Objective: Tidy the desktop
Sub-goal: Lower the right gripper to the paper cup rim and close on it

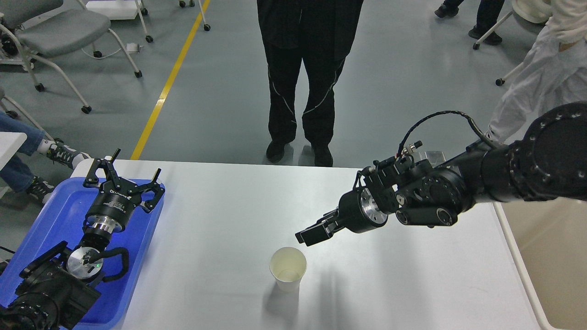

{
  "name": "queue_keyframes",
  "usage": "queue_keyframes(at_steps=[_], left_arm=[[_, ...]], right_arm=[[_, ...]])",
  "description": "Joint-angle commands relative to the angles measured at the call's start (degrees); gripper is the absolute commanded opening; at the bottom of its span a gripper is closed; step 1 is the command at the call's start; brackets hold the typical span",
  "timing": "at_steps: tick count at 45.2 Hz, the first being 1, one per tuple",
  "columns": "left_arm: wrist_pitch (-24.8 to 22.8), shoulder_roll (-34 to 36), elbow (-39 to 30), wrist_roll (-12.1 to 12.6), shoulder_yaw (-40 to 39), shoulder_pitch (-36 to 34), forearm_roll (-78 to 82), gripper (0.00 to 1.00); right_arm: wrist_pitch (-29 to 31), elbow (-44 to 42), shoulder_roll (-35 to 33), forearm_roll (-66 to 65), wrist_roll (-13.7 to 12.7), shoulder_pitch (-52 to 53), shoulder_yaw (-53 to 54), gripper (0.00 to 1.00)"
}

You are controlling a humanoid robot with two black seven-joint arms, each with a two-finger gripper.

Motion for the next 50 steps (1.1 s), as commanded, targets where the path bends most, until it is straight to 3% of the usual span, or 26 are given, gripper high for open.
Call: queue_keyframes(at_steps=[1, 26, 50], left_arm=[[0.0, 0.0, 0.01, 0.0, 0.0, 0.0, 0.0, 1.0], [0.0, 0.0, 0.01, 0.0, 0.0, 0.0, 0.0, 1.0], [0.0, 0.0, 0.01, 0.0, 0.0, 0.0, 0.0, 1.0]], right_arm=[[-2.68, -1.68, 0.28, 0.15, 0.0, -5.47, 0.14, 1.0], [-4.27, -1.77, 0.28, 9.02, -0.27, -9.34, 2.34, 1.0], [-4.97, -4.41, 0.28, 9.03, -0.27, -13.73, 2.34, 1.0]])
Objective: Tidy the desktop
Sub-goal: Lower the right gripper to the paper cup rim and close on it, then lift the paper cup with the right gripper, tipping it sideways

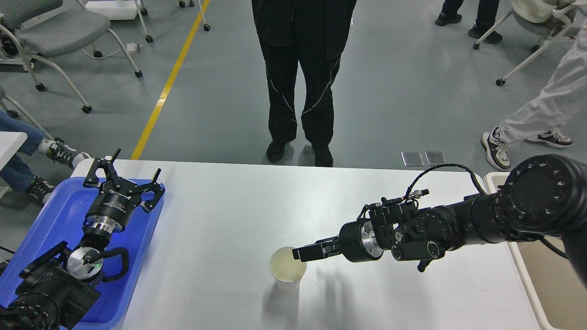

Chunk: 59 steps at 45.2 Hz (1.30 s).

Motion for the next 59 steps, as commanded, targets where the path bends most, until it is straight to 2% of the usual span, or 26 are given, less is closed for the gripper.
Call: queue_keyframes(at_steps=[1, 34, 40, 43, 45, 47, 54, 57, 59], left_arm=[[0.0, 0.0, 0.01, 0.0, 0.0, 0.0, 0.0, 1.0], [0.0, 0.0, 0.01, 0.0, 0.0, 0.0, 0.0, 1.0], [0.0, 0.0, 0.01, 0.0, 0.0, 0.0, 0.0, 1.0], [0.0, 0.0, 0.01, 0.0, 0.0, 0.0, 0.0, 1.0], [0.0, 0.0, 0.01, 0.0, 0.0, 0.0, 0.0, 1.0], [0.0, 0.0, 0.01, 0.0, 0.0, 0.0, 0.0, 1.0], [0.0, 0.0, 0.01, 0.0, 0.0, 0.0, 0.0, 1.0], [0.0, 0.0, 0.01, 0.0, 0.0, 0.0, 0.0, 1.0], [0.0, 0.0, 0.01, 0.0, 0.0, 0.0, 0.0, 1.0]], right_arm=[[-0.19, -0.62, 0.0, 0.06, -0.01, -1.56, 0.03, 1.0], [-0.19, -3.61, 0.0, -3.01, -0.01, -5.16, -0.49, 1.0], [-0.89, -3.87, 0.0, -4.59, 0.25, -5.34, -0.5, 0.97], [-3.7, -3.87, 0.0, -7.66, 0.78, -5.34, -0.84, 0.79], [-4.15, -3.87, 0.0, -8.55, 1.48, -5.34, -0.85, 0.74], [-4.41, -3.87, 0.0, -8.9, 2.71, -5.25, -0.93, 0.67], [-5.2, -3.96, 0.0, -9.26, 8.07, -4.81, -1.9, 0.34], [-5.47, -4.14, 0.0, -9.34, 8.34, -4.64, -2.16, 0.2], [-5.55, -4.22, 0.0, -9.34, 8.34, -4.64, -2.25, 0.06]])
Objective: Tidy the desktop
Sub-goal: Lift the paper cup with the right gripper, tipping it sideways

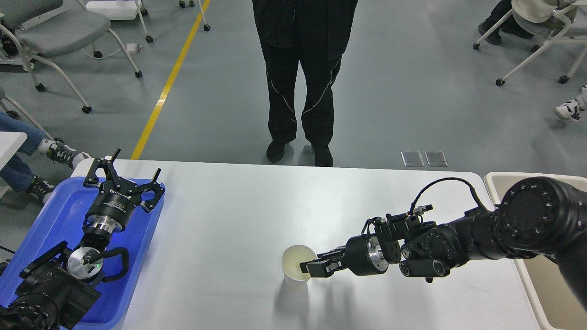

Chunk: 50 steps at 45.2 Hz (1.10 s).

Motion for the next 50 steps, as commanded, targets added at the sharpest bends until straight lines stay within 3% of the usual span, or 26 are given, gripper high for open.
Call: queue_keyframes(at_steps=[1, 32, 50], left_arm=[[0.0, 0.0, 0.0, 0.0, 0.0, 0.0, 0.0, 1.0], [0.0, 0.0, 0.0, 0.0, 0.0, 0.0, 0.0, 1.0], [0.0, 0.0, 0.0, 0.0, 0.0, 0.0, 0.0, 1.0]], right_arm=[[-1.48, -0.38, 0.0, -1.34, 3.38, 0.28, -0.89, 0.0], [-4.99, 0.5, 0.0, -0.64, 3.91, 3.27, 0.69, 0.0], [-5.08, 7.8, -2.19, -0.38, 5.4, 8.89, 15.72, 0.0]])
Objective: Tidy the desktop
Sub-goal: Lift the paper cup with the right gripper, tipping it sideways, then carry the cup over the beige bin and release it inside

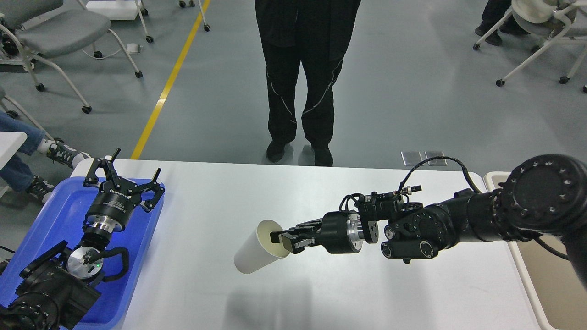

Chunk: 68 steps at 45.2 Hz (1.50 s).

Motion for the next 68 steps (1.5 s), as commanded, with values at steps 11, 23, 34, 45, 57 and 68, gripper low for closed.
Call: queue_keyframes(at_steps=[11, 23, 34, 45, 57, 68], left_arm=[[0.0, 0.0, 0.02, 0.0, 0.0, 0.0, 0.0, 1.0], [0.0, 0.0, 0.02, 0.0, 0.0, 0.0, 0.0, 1.0], [0.0, 0.0, 0.02, 0.0, 0.0, 0.0, 0.0, 1.0], [0.0, 0.0, 0.02, 0.0, 0.0, 0.0, 0.0, 1.0], [0.0, 0.0, 0.02, 0.0, 0.0, 0.0, 0.0, 1.0], [0.0, 0.0, 0.02, 0.0, 0.0, 0.0, 0.0, 1.0]], right_arm=[[0.42, 4.12, -6.7, 0.83, 0.56, 6.16, 11.86, 0.0], [0.68, 4.03, -10.48, 3.38, 0.82, 8.63, 14.76, 0.0], [0.77, 3.76, -17.06, 6.98, 0.82, 9.94, 16.26, 0.0], [2.26, 3.15, -27.87, 9.35, 0.56, 10.03, 17.4, 0.0], [2.97, -5.1, -38.77, 15.86, 0.03, 3.01, 16.87, 0.0], [5.25, -21.35, -43.26, 23.94, -3.04, -8.85, 16.78, 0.0]])
